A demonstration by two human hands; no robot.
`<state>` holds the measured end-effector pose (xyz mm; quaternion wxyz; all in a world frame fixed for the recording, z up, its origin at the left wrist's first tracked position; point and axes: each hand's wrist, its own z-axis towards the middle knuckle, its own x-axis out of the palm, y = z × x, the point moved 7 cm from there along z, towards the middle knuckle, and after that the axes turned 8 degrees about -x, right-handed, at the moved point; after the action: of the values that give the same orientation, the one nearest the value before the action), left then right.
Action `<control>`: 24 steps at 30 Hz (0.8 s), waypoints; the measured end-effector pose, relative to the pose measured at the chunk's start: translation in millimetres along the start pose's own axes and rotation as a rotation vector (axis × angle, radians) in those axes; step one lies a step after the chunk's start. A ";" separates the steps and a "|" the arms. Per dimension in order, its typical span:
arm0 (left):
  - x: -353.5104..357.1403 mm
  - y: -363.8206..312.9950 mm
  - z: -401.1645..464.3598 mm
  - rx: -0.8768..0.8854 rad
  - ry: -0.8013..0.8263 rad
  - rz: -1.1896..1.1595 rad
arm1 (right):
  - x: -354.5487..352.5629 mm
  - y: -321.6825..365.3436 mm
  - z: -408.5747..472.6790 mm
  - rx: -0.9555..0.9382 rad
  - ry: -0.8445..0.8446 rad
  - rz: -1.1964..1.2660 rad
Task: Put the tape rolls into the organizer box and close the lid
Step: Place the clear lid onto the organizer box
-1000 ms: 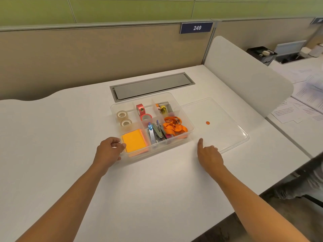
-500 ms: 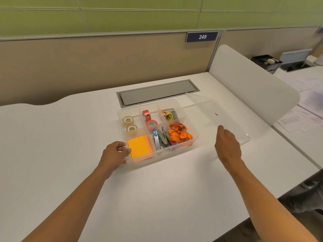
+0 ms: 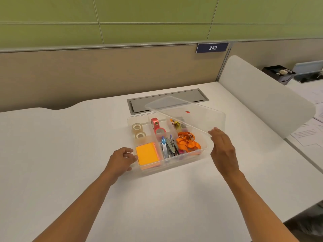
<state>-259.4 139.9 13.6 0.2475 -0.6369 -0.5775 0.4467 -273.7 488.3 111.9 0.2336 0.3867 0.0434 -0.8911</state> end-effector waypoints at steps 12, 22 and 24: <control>-13.7 -7.0 3.6 -0.078 -0.049 -0.385 | 24.0 13.5 -20.6 -0.131 0.121 0.343; -7.6 -0.8 1.3 0.007 -0.107 -0.088 | 44.4 -5.8 -43.7 -0.025 0.269 0.333; -6.8 -0.7 -0.6 0.023 -0.135 -0.038 | 48.1 -11.6 -48.7 0.040 0.273 0.344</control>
<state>-258.8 133.6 16.4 0.2236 -0.5913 -0.5999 0.4905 -274.8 492.8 42.6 0.3666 0.5099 -0.0097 -0.7781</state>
